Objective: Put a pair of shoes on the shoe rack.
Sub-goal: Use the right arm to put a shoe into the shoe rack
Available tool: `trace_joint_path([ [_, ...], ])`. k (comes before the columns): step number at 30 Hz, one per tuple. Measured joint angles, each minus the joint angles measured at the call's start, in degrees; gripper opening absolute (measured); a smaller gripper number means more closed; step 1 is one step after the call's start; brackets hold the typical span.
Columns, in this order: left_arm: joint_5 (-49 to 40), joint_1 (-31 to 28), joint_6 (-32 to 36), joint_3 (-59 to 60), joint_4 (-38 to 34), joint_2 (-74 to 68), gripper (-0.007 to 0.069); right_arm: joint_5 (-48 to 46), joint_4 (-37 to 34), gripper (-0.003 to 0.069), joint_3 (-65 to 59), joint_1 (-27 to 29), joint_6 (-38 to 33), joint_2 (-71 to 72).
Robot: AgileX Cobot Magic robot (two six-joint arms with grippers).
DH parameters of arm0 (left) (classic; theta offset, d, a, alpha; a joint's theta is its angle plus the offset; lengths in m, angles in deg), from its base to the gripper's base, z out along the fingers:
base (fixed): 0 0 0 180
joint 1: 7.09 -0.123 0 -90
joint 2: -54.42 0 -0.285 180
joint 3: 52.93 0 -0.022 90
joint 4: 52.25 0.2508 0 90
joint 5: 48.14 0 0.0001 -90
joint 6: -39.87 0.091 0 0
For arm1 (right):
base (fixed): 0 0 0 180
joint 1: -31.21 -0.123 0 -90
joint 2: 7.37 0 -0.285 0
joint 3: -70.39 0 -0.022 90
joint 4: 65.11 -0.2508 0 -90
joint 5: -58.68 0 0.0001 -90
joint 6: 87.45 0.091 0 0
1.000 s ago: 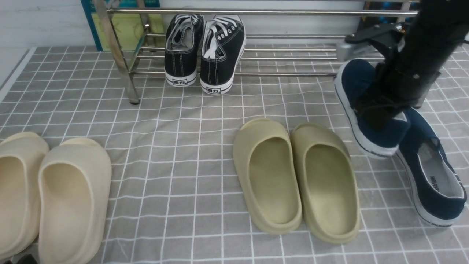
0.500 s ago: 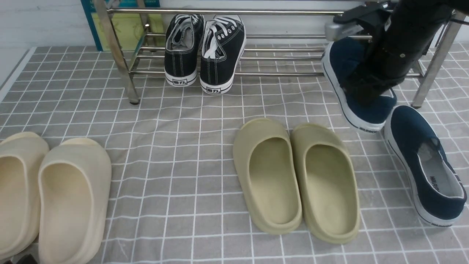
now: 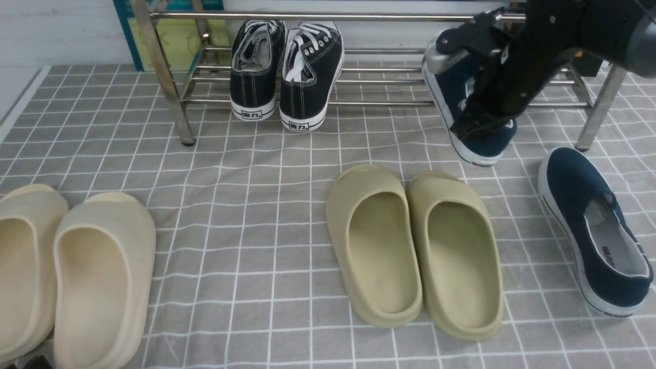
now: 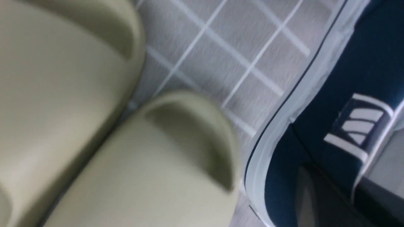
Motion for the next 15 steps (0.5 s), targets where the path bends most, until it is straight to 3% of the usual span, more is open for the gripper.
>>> trace_joint_path([
  [7,0.0,0.0,0.0,0.0,0.0,0.0,0.0239,9.1,0.8,0.0050,0.0,0.0,-0.3,-0.2],
  [15,0.0,0.0,0.0,0.0,0.0,0.0,0.0239,13.2,1.3,0.0068,0.0,0.0,-0.6,-1.2],
])
